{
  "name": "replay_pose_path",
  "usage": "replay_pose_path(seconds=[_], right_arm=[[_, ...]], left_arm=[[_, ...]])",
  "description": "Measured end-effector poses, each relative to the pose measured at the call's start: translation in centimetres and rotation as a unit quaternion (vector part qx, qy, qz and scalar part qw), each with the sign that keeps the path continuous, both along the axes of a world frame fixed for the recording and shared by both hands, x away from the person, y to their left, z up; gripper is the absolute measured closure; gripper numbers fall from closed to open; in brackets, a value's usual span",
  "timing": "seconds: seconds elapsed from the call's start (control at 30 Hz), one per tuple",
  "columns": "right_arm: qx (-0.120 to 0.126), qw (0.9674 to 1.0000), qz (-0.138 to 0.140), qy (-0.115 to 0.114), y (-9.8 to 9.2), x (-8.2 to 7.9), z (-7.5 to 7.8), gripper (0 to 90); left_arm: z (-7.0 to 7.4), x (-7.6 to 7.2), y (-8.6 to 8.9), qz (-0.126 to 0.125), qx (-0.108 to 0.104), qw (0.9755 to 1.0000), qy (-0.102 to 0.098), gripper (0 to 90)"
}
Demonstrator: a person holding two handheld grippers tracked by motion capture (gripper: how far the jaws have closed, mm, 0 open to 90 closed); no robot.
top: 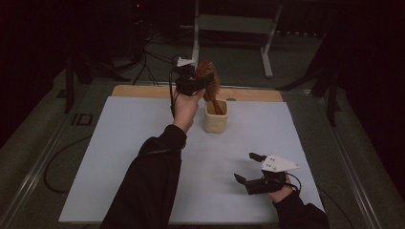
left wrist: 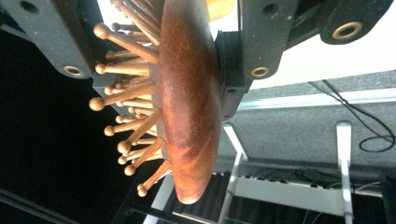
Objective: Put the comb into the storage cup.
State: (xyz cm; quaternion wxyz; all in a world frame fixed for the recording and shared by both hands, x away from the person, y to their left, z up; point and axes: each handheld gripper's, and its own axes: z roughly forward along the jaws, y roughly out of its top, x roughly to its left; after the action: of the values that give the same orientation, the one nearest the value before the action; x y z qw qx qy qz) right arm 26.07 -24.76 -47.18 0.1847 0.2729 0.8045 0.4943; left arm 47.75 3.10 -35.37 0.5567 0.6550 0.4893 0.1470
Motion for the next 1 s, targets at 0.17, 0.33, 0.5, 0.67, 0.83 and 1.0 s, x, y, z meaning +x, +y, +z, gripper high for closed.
replay_pose_path(seconds=[0.17, 0.33, 0.5, 0.67, 0.83, 1.0], right_arm=[[0.0, 1.0, 0.001, -0.002, -0.1, 0.1, -0.1, 8.9], [0.001, 1.0, 0.0, -0.001, -0.1, 0.1, -0.1, 8.9], [0.002, 1.0, -0.002, 0.0, -0.2, 0.1, -0.1, 8.9], [-0.001, 1.0, -0.001, 0.0, -0.2, 0.1, -0.1, 8.9], [0.003, 1.0, -0.003, 0.001, -0.3, 0.1, -0.1, 8.9], [0.0, 1.0, -0.002, 0.003, -0.2, 0.1, -0.2, 8.9]], left_arm=[[-0.8, 0.3, -0.2, -0.004, 0.0, 1.0, 0.009, 57.2], [-1.7, 0.6, -0.4, -0.007, 0.002, 0.9998, 0.02, 57.2], [-2.4, 0.8, -0.5, -0.006, 0.001, 0.9996, 0.029, 57.0], [-3.0, 0.9, -0.6, -0.007, 0.0, 0.9993, 0.036, 57.0], [-3.6, 1.0, -0.7, -0.009, -0.001, 0.999, 0.043, 56.9], [-4.2, 1.1, -0.8, -0.008, 0.002, 0.9989, 0.047, 56.8]])
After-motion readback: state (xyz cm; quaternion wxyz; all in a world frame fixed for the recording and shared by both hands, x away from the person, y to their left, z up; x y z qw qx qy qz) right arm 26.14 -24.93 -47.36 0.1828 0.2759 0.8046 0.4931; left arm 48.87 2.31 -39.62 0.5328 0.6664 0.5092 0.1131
